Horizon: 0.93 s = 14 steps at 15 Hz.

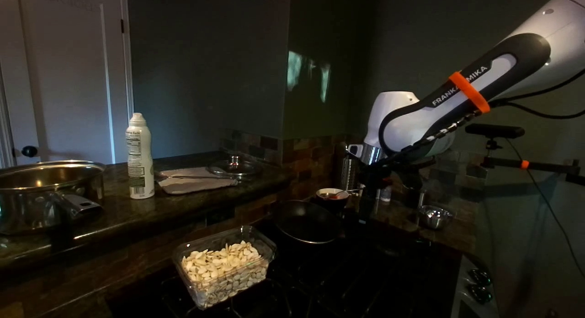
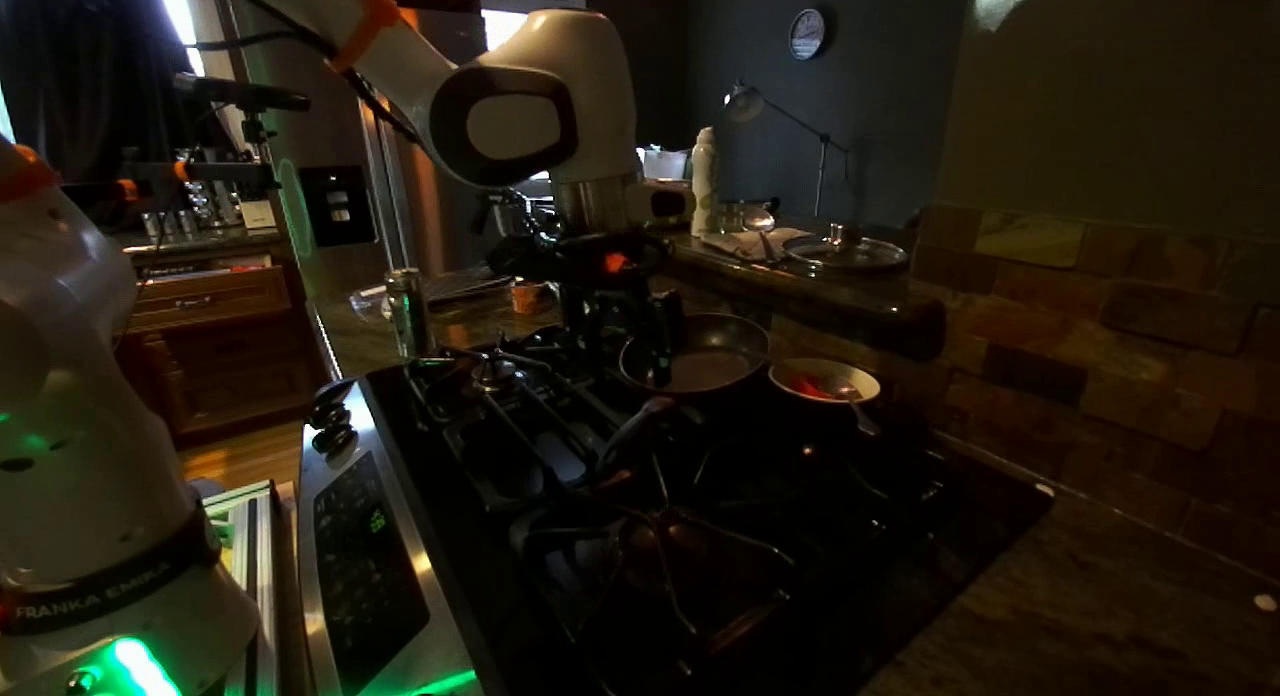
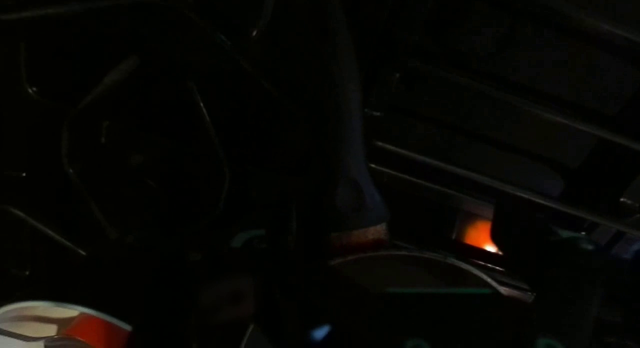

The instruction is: Remove the pan from the stove and put it on the counter

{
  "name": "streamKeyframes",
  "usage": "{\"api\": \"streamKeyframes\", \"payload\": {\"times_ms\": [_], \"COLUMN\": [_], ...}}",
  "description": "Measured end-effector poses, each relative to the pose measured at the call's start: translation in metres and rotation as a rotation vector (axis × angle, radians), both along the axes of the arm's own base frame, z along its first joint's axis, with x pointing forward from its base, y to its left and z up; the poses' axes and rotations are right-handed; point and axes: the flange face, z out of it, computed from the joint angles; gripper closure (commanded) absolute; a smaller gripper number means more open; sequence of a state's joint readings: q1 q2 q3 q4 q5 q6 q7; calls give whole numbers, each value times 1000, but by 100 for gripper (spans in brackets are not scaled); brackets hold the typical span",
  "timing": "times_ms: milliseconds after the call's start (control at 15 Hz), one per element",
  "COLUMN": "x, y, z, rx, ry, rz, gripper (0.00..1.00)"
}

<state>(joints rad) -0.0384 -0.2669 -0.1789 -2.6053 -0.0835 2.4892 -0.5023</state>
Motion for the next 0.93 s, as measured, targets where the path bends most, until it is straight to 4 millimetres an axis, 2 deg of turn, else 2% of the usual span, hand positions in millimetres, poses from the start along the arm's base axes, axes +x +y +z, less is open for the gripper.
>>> {"api": "streamKeyframes", "payload": {"times_ms": [200, 467, 667, 733, 800, 867, 933], "x": [7, 12, 14, 14, 15, 16, 16], "y": [-6, -3, -1, -2, -2, -2, -3], "z": [-18, -41, -54, -58, -60, -63, -65], "rx": [18, 53, 75, 80, 81, 83, 82], "ry": [-33, -46, -46, -48, -51, -54, -58], "rz": [19, 18, 11, 6, 2, -4, -7], "gripper": [0, 0, 8, 13, 32, 34, 41]}}
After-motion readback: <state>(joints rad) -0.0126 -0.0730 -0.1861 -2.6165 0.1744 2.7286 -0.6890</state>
